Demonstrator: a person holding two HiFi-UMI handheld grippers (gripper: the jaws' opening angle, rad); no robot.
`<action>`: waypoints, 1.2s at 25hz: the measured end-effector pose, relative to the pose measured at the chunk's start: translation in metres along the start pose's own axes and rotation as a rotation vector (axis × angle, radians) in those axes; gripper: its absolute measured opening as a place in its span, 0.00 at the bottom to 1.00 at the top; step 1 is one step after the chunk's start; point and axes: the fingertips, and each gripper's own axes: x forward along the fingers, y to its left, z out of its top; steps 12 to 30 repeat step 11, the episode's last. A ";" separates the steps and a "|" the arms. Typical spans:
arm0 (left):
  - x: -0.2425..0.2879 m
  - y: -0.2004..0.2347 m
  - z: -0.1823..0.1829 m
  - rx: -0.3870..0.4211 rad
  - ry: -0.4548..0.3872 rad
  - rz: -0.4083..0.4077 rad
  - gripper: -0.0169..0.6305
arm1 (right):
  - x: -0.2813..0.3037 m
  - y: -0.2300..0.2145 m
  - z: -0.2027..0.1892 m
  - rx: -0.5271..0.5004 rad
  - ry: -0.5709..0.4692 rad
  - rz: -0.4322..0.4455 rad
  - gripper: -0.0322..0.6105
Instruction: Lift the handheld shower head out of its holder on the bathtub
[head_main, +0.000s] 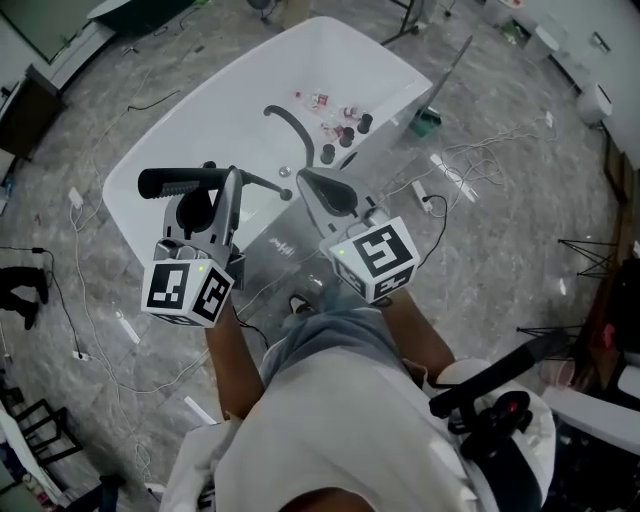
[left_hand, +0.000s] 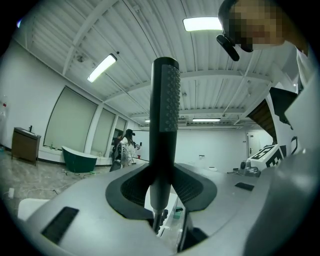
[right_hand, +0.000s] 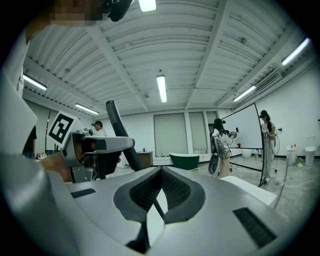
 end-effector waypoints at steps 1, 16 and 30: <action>0.003 0.000 0.000 0.000 -0.002 -0.002 0.26 | 0.001 -0.003 0.001 0.001 0.001 -0.001 0.07; -0.025 -0.024 -0.015 0.007 -0.011 -0.016 0.25 | -0.031 0.013 -0.016 0.003 0.000 -0.004 0.07; -0.025 -0.024 -0.015 0.007 -0.011 -0.016 0.25 | -0.031 0.013 -0.016 0.003 0.000 -0.004 0.07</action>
